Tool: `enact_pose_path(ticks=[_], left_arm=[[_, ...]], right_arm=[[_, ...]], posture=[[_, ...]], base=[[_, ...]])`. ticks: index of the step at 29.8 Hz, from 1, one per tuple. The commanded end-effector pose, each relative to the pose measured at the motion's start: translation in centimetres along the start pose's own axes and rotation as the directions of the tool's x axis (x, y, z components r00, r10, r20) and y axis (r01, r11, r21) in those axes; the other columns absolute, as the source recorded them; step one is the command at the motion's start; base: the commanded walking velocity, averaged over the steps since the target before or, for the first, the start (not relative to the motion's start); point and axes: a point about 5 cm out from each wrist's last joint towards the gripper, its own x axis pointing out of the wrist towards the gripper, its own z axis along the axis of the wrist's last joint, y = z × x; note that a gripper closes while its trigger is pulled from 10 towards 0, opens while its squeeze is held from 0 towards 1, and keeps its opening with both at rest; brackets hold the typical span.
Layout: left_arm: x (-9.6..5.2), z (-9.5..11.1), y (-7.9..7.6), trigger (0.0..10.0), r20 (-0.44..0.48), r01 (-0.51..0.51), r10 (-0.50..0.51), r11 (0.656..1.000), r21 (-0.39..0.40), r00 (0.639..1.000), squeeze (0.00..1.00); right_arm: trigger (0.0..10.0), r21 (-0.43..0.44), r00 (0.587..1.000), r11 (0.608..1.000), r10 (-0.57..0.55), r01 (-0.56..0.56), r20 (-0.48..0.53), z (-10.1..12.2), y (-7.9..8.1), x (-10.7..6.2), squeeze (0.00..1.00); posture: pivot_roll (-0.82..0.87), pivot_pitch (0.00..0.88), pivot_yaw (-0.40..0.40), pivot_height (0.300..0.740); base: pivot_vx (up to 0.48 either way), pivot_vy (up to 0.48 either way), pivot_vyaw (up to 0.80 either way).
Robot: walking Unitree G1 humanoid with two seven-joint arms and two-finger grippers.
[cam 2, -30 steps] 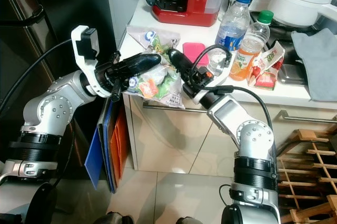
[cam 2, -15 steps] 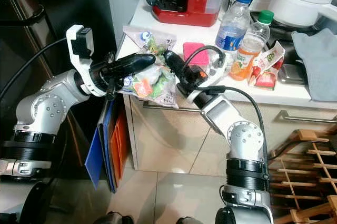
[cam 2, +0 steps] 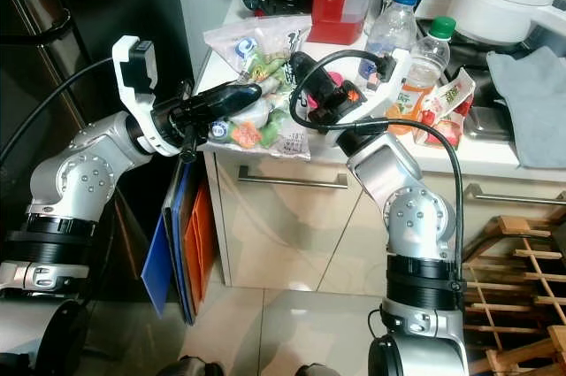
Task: Restocking fridge
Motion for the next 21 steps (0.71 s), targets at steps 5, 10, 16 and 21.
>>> enact_pose_path(ticks=[5,10,16,21], left_arm=[[0.8,0.1,0.1,0.0,-0.018,0.021,-0.021,0.999,0.024,1.000,0.00],[0.9,0.1,0.2,0.0,-0.030,0.018,-0.018,0.999,0.032,0.999,0.00],[1.0,0.1,0.3,0.0,-0.029,0.018,-0.017,0.999,0.037,0.999,0.00],[0.9,0.1,0.4,0.0,-0.032,0.002,0.000,0.999,0.044,0.999,0.00]], right_arm=[[0.0,-0.046,0.999,0.999,0.011,-0.009,0.049,0.7,0.7,0.1,0.00],[0.0,-0.044,0.999,0.999,0.007,-0.005,0.048,0.4,0.6,-0.1,0.00],[0.0,-0.085,1.000,0.996,0.011,-0.012,-0.009,-0.7,0.9,0.2,0.00],[10.0,-0.430,0.992,0.897,-0.122,0.097,-0.032,-1.2,0.3,0.6,1.00]], posture=[[-0.13,0.000,0.013,0.740],[-0.13,0.000,0.020,0.740],[-0.13,0.000,0.019,0.740],[-0.13,0.000,0.017,0.740]], base=[[0.000,0.000,0.00],[0.000,0.000,0.00],[0.000,0.000,0.00],[0.000,0.000,0.00]])
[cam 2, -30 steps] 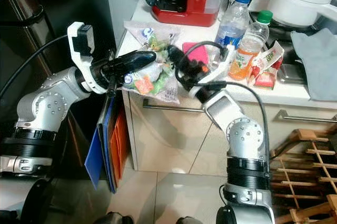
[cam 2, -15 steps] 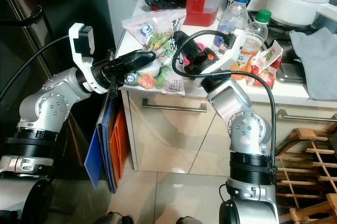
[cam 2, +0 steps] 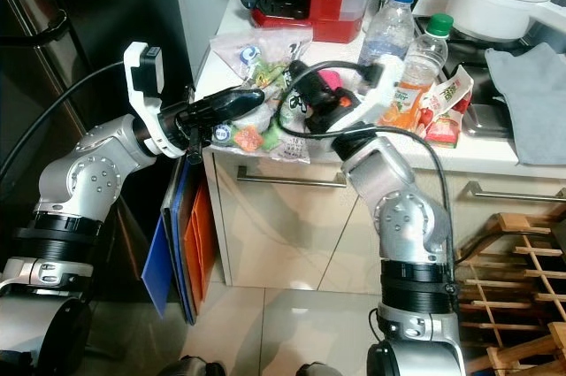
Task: Restocking fridge
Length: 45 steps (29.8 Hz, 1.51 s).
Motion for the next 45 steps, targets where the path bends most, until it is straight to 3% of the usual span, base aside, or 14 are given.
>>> enact_pose_path(ticks=[1,3,8,10,15,17,24,25,26,27,28,29,36,45], left_arm=[[0.8,0.8,-0.1,0.0,-0.012,0.023,-0.023,0.999,0.048,1.000,0.00],[0.5,1.0,0.2,0.0,-0.007,-0.005,0.005,0.998,0.058,1.000,0.00],[0.3,1.1,0.5,0.0,-0.008,-0.040,0.041,0.996,0.077,0.999,0.00],[0.1,1.1,0.7,0.0,-0.008,-0.081,0.083,0.992,0.099,0.997,0.00],[-0.2,2.1,1.2,0.0,0.012,-0.232,0.235,0.948,0.218,0.972,0.00],[-0.2,2.9,1.3,0.0,0.046,-0.290,0.288,0.923,0.254,0.956,0.00],[-1.0,6.8,2.3,0.0,0.299,-0.661,0.591,0.644,0.385,0.749,0.00],[-0.9,6.7,2.4,0.0,0.313,-0.689,0.617,0.599,0.407,0.722,0.00],[-0.8,6.0,2.7,2.5,0.332,-0.750,0.681,0.517,0.413,0.653,0.00],[-0.8,5.7,2.9,6.6,0.333,-0.768,0.704,0.486,0.418,0.627,0.00],[-0.7,5.5,2.9,6.6,0.331,-0.775,0.716,0.470,0.421,0.614,0.00],[-0.5,5.3,2.9,10.0,0.333,-0.775,0.721,0.446,0.448,0.607,0.00],[-0.1,4.2,2.8,10.0,0.409,-0.851,0.773,0.307,0.427,0.485,0.00],[0.8,3.7,2.9,10.0,0.434,-0.856,0.775,0.256,0.449,0.459,0.00]], right_arm=[[10.0,-0.140,0.999,0.990,-0.029,0.032,0.024,0.5,0.2,0.0,1.00],[10.0,-0.342,0.988,0.928,-0.124,0.149,0.095,1.1,-0.5,0.0,1.00],[10.0,-0.438,0.954,0.852,-0.213,0.286,0.210,2.1,-1.5,-0.3,1.00],[10.0,-0.569,0.919,0.727,-0.238,0.384,0.316,3.2,-1.7,-0.8,1.00],[10.0,-0.668,0.885,0.590,-0.209,0.454,0.417,3.5,-1.3,-1.5,1.00],[10.0,-0.675,0.878,0.572,-0.208,0.466,0.430,3.3,-1.2,-1.7,1.00],[10.0,-0.672,0.863,0.543,-0.279,0.504,0.421,1.1,-2.0,-2.4,1.00],[10.0,-0.673,0.861,0.538,-0.283,0.507,0.422,0.9,-2.1,-2.3,0.35],[10.0,-0.674,0.855,0.528,-0.288,0.517,0.431,0.7,-2.2,-2.2,0.00],[10.0,-0.673,0.853,0.524,-0.290,0.522,0.435,0.7,-2.2,-2.2,0.00],[10.0,-0.673,0.851,0.522,-0.290,0.525,0.438,0.7,-2.3,-2.2,0.00],[10.0,-0.670,0.847,0.520,-0.294,0.531,0.443,0.7,-2.3,-2.3,0.00],[10.0,-0.615,0.803,0.516,-0.380,0.597,0.460,0.5,-3.3,-3.3,0.00],[10.0,-0.592,0.801,0.542,-0.441,0.597,0.404,-0.8,-4.4,-3.5,0.00]], posture=[[-0.13,0.000,0.017,0.740],[-0.12,0.000,0.016,0.740],[-0.12,0.000,0.014,0.740],[-0.12,0.000,0.016,0.740],[-0.12,0.000,0.022,0.740],[-0.12,0.000,0.020,0.740],[-0.09,0.000,0.005,0.740],[-0.09,0.000,0.004,0.740],[-0.09,0.000,0.006,0.740],[-0.09,0.000,0.006,0.740],[-0.09,0.000,0.008,0.740],[-0.09,0.000,0.008,0.740],[-0.11,0.000,0.013,0.740],[-0.11,0.000,0.003,0.740]], base=[[0.000,0.000,0.00],[0.000,0.000,0.00],[0.000,0.000,0.00],[0.000,0.000,0.00],[0.000,0.000,0.00],[0.000,0.000,0.00],[0.000,0.000,0.00],[0.000,0.000,0.00],[0.000,0.000,0.00],[0.000,0.000,0.00],[0.000,0.000,0.00],[0.000,0.000,0.00],[0.000,0.000,0.00],[0.000,0.000,0.00]])
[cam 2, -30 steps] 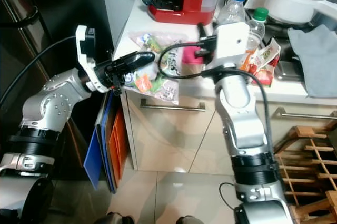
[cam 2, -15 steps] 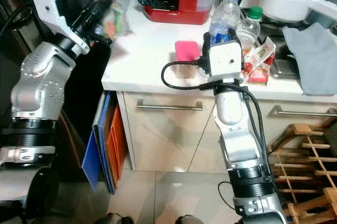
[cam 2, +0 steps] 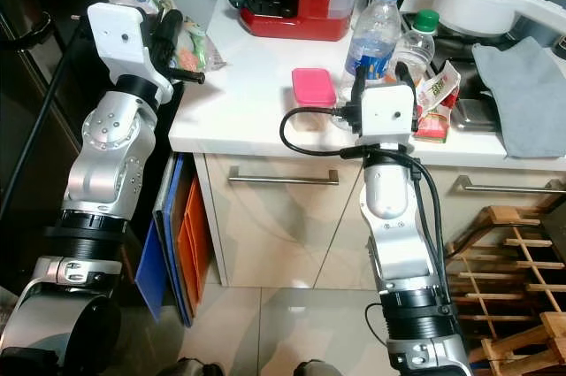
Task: Restocking fridge
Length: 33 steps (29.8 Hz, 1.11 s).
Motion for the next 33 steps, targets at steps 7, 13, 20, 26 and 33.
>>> enact_pose_path(ticks=[7,13,20,26,33], left_arm=[[0.3,0.2,-0.7,10.0,0.020,-0.028,0.028,1.000,-0.005,0.999,0.00],[-0.1,-0.3,-0.9,10.0,0.011,-0.037,0.037,0.999,-0.007,0.999,0.00],[-0.9,-0.8,-1.0,10.0,-0.003,-0.038,0.038,0.999,0.009,0.999,0.00],[-1.4,-1.2,-1.0,10.0,-0.022,-0.015,0.015,0.999,0.034,1.000,0.00],[-2.0,-2.1,-1.1,10.0,-0.083,0.061,-0.054,0.994,0.091,0.995,0.00]], right_arm=[[10.0,0.056,0.989,0.998,0.008,0.000,-0.145,-2.7,-0.2,-0.2,0.00],[10.0,0.085,0.971,0.996,0.017,0.003,-0.237,-4.7,-0.4,-0.8,0.00],[10.0,0.093,0.969,0.996,0.027,-0.004,-0.245,-5.1,-0.3,-0.9,0.00],[10.0,0.165,0.963,0.983,-0.035,0.081,-0.269,-5.6,-0.7,-1.4,0.00],[10.0,0.178,0.939,0.976,-0.060,0.127,-0.339,-6.9,-0.6,-2.5,0.00]], posture=[[-0.10,0.000,-0.002,0.740],[-0.09,0.000,-0.012,0.740],[-0.07,0.000,-0.022,0.740],[-0.05,0.000,-0.023,0.740],[-0.05,0.000,0.011,0.740]], base=[[0.000,0.000,0.00],[0.000,0.000,0.00],[0.000,0.000,0.00],[-0.040,0.000,0.00],[-0.206,0.000,0.00]])
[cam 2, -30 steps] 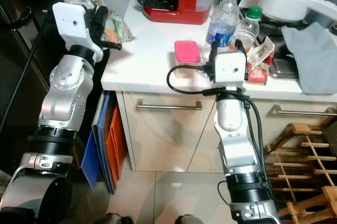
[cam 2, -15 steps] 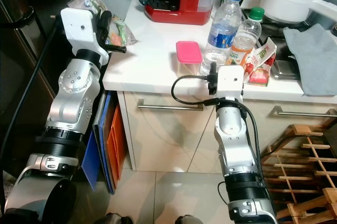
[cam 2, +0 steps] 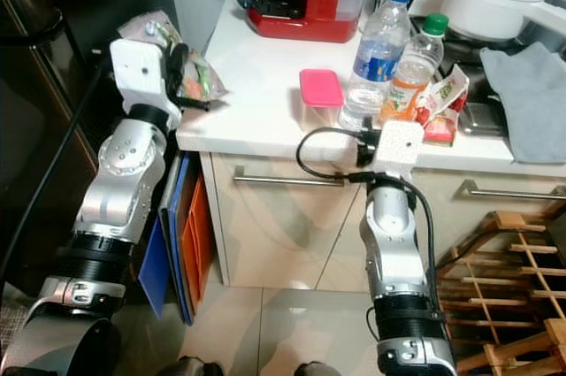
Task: Restocking fridge
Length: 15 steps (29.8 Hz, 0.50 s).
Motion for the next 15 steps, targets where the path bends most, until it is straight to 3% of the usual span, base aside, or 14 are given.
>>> enact_pose_path(ticks=[1,7,15], left_arm=[[-0.08,0.43,-0.27,10.0,0.013,0.032,-0.033,0.999,0.017,0.999,0.00],[-0.35,-0.07,-0.35,10.0,-0.012,0.037,-0.037,0.998,-0.044,0.999,0.00],[-0.82,-0.42,-0.56,10.0,-0.020,0.035,-0.036,0.998,-0.045,0.999,0.00]], right_arm=[[10.0,-0.010,1.000,1.000,-0.007,0.007,-0.003,-0.29,0.07,-0.31,0.00],[10.0,-0.025,1.000,1.000,-0.003,0.003,0.008,-0.22,0.14,-0.47,0.00],[10.0,-0.046,0.999,0.998,0.037,-0.038,-0.011,-0.74,0.49,-0.54,0.00]], posture=[[-0.05,0.000,0.012,0.740],[-0.06,0.000,0.010,0.740],[-0.04,0.000,-0.006,0.740]], base=[[-0.240,0.000,0.00],[-0.248,0.000,0.00],[-0.256,0.000,0.00]])
